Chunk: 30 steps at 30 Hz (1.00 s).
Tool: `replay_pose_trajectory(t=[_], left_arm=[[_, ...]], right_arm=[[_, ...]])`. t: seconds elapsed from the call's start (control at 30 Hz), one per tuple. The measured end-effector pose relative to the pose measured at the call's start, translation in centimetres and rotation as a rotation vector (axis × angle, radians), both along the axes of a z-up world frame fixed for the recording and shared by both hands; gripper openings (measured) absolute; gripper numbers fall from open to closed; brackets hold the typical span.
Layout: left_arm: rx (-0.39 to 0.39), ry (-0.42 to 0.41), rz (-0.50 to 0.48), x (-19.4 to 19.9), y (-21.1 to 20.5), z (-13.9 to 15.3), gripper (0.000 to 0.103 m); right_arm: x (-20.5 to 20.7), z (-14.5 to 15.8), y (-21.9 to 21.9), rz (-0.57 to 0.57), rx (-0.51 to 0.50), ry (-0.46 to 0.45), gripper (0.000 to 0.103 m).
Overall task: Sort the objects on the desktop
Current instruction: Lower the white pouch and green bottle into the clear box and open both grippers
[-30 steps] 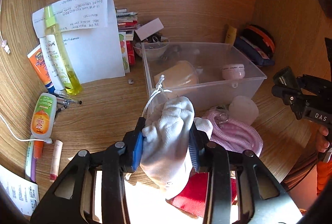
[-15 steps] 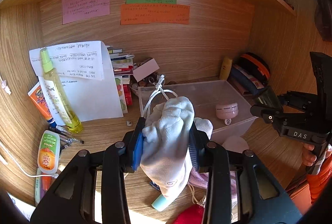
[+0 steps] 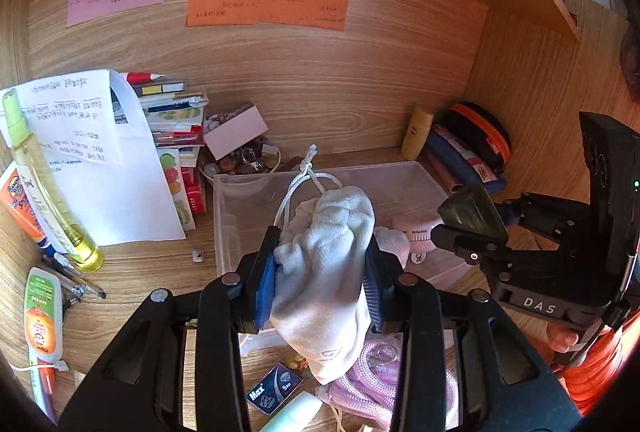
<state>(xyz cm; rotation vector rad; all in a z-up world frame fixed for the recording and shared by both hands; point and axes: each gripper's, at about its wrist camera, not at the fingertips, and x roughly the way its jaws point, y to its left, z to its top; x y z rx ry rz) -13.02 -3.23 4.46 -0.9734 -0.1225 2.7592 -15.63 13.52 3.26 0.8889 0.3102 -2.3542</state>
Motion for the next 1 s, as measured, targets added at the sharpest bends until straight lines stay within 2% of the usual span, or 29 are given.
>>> replay_pose_trajectory(t=[0.23, 0.47, 0.83, 1.0], left_arm=[[0.045, -0.035, 0.002, -2.7, 0.3, -0.9, 0.037], [0.018, -0.069, 0.016, -4.4, 0.8, -2.2, 0.037], [-0.019, -0.05, 0.007, -3.6, 0.0, -2.4, 0.047], [0.009, -0.054, -0.012, -3.1, -0.9, -2.2, 0.053]], right_arm=[[-1.5, -1.3, -0.9, 0.006, 0.024, -0.027, 0.038], [-2.9, -2.5, -1.6, 0.019, 0.043, -0.057, 0.038], [-4.2, -3.8, -2.6, 0.048, 0.085, -0.087, 0.038], [-4.9, -4.5, -3.1, 0.051, 0.1, -0.103, 0.038]])
